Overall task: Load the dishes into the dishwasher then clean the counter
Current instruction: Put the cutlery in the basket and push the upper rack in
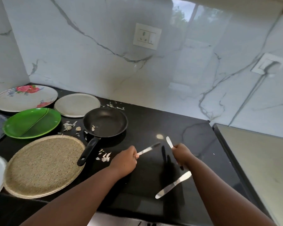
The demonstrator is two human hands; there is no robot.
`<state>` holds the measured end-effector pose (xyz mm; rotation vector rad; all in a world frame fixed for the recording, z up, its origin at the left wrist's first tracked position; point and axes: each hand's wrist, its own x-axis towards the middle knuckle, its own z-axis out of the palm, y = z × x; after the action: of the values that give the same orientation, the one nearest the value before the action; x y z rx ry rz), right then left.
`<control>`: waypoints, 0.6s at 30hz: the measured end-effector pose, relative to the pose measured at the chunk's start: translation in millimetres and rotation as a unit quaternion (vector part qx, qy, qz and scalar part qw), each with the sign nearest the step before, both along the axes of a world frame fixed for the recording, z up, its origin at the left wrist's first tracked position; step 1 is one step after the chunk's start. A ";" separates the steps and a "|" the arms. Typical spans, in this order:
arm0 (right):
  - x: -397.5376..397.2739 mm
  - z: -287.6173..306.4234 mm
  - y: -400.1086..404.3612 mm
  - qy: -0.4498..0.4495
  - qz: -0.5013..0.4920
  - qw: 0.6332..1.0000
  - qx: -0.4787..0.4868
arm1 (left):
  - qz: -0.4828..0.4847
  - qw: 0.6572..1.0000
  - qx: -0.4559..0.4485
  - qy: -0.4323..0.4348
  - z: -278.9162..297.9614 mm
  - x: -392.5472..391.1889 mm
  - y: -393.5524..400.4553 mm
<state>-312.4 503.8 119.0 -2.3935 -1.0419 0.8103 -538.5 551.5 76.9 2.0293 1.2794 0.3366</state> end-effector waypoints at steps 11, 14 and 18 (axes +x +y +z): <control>53.5 -2.1 -136.3 0.341 -0.358 0.845 0.207 | 0.065 0.875 -0.395 -0.271 27.6 146.4 -85.8; 75.7 -5.3 -184.5 0.327 -0.386 0.834 0.221 | 0.028 0.858 -0.444 -0.258 34.3 181.9 -126.2; 110.2 -7.3 -256.3 0.280 -0.410 0.829 0.258 | -0.017 0.840 -0.486 -0.240 40.9 230.0 -187.0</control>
<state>-202.2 247.5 111.7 -1.6840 0.0568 0.6949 -308.6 364.5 117.8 0.9976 0.8175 0.1096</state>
